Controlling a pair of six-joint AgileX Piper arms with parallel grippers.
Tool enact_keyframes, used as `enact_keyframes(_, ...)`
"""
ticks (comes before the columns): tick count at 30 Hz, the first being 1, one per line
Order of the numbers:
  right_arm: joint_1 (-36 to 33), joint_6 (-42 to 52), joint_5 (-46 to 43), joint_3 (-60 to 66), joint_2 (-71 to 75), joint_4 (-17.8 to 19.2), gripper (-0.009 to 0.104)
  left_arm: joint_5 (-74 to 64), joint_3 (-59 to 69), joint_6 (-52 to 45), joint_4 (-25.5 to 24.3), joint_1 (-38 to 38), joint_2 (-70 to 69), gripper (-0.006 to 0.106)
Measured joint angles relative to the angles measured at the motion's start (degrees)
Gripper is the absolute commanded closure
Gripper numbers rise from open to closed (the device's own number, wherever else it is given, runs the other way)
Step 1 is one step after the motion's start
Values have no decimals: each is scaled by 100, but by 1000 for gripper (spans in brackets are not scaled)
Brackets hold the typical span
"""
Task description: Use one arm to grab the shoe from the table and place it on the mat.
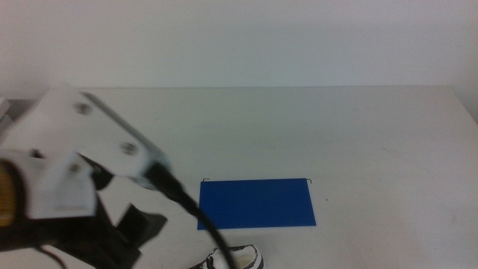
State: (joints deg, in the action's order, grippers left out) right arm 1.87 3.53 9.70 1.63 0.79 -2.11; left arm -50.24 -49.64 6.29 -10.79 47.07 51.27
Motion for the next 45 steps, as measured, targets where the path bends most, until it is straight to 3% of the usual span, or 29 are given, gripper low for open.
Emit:
enact_keyframes(8,0,0,0,0,0,0,29,-865,-424,-52,48,404,1106,8)
enact_keyframes(21,0,0,0,0,0,0,29,-1043,-476,-326,454,435,1800,8)
enact_keyframes(45,0,0,0,0,0,0,29,230,-486,-1225,524,435,3669,8)
